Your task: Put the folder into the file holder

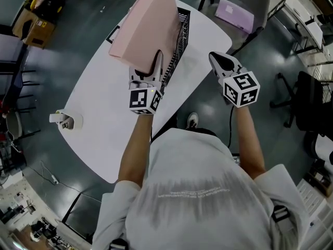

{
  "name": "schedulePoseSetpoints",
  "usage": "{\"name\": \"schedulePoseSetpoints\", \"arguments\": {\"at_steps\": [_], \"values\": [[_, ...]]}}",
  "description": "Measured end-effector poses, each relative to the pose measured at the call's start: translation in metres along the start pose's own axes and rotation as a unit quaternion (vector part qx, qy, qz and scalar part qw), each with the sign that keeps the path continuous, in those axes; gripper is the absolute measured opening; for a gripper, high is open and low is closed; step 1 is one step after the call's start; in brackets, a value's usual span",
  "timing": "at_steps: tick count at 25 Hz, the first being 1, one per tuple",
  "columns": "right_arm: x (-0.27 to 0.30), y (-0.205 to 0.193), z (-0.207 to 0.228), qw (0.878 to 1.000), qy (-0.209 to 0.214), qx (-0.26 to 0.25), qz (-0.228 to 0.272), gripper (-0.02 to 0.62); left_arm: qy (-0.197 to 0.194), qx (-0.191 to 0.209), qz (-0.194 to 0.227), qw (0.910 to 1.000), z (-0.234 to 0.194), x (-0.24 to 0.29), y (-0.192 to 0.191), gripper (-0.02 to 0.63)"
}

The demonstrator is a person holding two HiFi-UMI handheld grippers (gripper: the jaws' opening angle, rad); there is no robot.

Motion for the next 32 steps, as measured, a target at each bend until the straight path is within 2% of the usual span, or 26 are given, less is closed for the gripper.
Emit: {"name": "schedulePoseSetpoints", "arguments": {"at_steps": [12, 32], "values": [[-0.006, -0.007, 0.006, 1.0, -0.008, 0.005, -0.009, 0.026, 0.007, -0.004, -0.016, 0.9998, 0.002, -0.007, -0.028, 0.183], [-0.003, -0.015, 0.002, 1.0, -0.007, 0.011, -0.016, 0.026, -0.001, -0.012, -0.091, 0.9958, 0.002, -0.019, -0.059, 0.218]]}}
Point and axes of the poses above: the fingertips, and each gripper's own axes: x forward along the fingers, z to its right, y out of its top, the point moved 5 cm from there along -x, backward along the fingers, and after that the axes turned 12 degrees about z, right-handed, at the moved point
